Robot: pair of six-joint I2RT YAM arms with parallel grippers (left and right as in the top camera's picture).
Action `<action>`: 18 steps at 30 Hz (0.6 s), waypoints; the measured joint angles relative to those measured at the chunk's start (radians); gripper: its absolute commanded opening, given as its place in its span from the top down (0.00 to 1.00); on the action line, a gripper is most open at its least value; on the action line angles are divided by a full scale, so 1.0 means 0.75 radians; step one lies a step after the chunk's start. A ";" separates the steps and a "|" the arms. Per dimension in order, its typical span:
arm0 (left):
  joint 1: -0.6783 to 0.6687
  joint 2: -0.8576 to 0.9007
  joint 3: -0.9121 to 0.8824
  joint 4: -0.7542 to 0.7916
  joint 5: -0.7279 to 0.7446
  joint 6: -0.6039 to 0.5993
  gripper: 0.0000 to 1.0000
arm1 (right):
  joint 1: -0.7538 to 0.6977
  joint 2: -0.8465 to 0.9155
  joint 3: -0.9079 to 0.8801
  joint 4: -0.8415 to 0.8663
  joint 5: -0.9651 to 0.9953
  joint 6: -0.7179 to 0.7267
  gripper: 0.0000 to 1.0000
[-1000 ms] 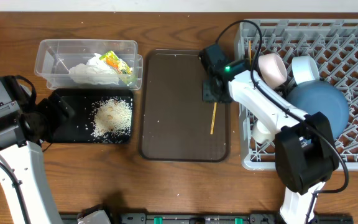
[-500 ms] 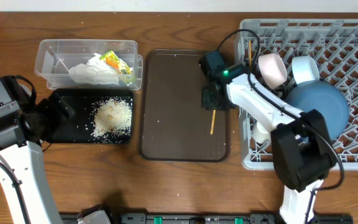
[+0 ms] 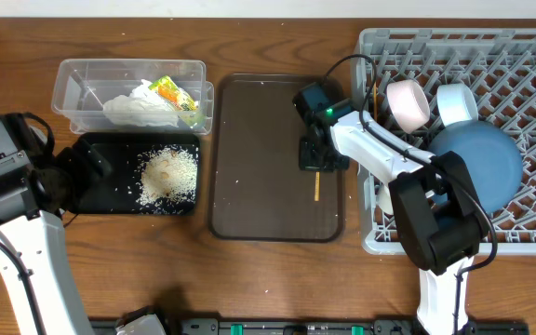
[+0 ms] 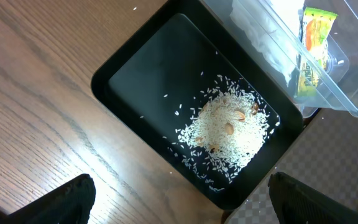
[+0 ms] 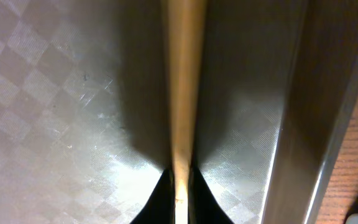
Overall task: Sort waste into correct bins and load items into the dishwasher rack
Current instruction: 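Return the right gripper to the second chopstick and grasp it, then carry the second chopstick to the rack and release it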
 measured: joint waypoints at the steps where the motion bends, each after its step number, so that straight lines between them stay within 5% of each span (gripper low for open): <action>1: 0.000 0.000 0.000 0.000 0.000 0.000 0.08 | 0.001 0.000 0.000 -0.001 0.000 0.000 0.99; 11: 0.000 0.001 0.000 -0.001 0.000 0.000 0.08 | -0.003 -0.037 0.192 -0.217 -0.004 -0.166 0.99; 18: 0.000 0.001 0.000 0.000 0.000 0.000 0.08 | -0.101 -0.322 0.352 -0.295 0.123 -0.425 0.99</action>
